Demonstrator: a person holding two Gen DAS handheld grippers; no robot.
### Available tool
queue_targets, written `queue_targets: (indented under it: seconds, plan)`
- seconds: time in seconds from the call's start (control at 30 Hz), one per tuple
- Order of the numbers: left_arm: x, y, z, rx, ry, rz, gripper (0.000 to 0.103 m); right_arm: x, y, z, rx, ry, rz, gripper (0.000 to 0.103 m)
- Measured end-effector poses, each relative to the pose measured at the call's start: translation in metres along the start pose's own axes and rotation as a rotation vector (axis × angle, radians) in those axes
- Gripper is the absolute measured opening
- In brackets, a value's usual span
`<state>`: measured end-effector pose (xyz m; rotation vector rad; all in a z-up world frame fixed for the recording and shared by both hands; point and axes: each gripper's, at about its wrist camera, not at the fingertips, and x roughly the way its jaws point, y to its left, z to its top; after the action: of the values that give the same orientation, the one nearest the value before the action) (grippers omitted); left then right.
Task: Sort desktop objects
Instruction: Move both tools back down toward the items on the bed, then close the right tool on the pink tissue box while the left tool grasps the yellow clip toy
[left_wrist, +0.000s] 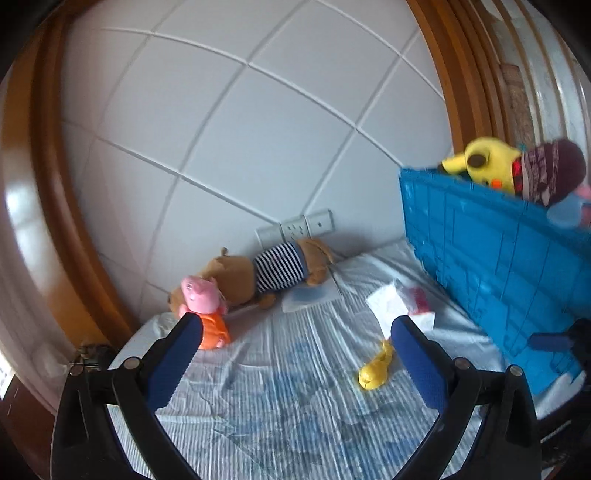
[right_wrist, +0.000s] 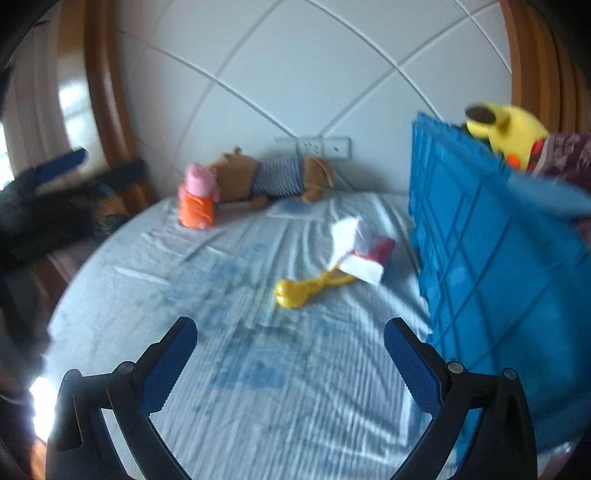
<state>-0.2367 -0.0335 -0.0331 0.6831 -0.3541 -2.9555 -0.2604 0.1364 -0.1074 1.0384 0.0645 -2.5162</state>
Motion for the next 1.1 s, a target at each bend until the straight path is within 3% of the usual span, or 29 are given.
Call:
queue_targets:
  seconds: [0.23, 0.33, 0.47, 0.57, 0.73, 0.87, 1.1]
  plan:
    - [0.073, 0.005, -0.004, 0.088, 0.056, -0.149, 0.103, 0.078, -0.006, -0.001, 0.094, 0.078, -0.014, 0.102]
    - [0.105, 0.007, -0.005, 0.122, 0.082, -0.215, 0.103, 0.106, -0.022, 0.022, 0.153, 0.072, -0.092, 0.102]
    - [0.135, -0.002, -0.013, 0.1, 0.109, -0.242, 0.103, 0.148, -0.054, 0.065, 0.224, 0.139, -0.174, 0.102]
    - [0.151, -0.008, -0.019, 0.089, 0.114, -0.27, 0.103, 0.184, -0.072, 0.093, 0.211, 0.203, -0.252, 0.102]
    - [0.189, -0.022, -0.032, 0.185, 0.146, -0.305, 0.103, 0.229, -0.09, 0.116, 0.225, 0.281, -0.283, 0.102]
    - [0.218, -0.031, -0.044, 0.189, 0.19, -0.446, 0.103, 0.27, -0.104, 0.124, 0.232, 0.385, -0.336, 0.102]
    - [0.264, -0.067, -0.065, 0.262, 0.201, -0.559, 0.103, 0.327, -0.123, 0.13, 0.211, 0.507, -0.401, 0.102]
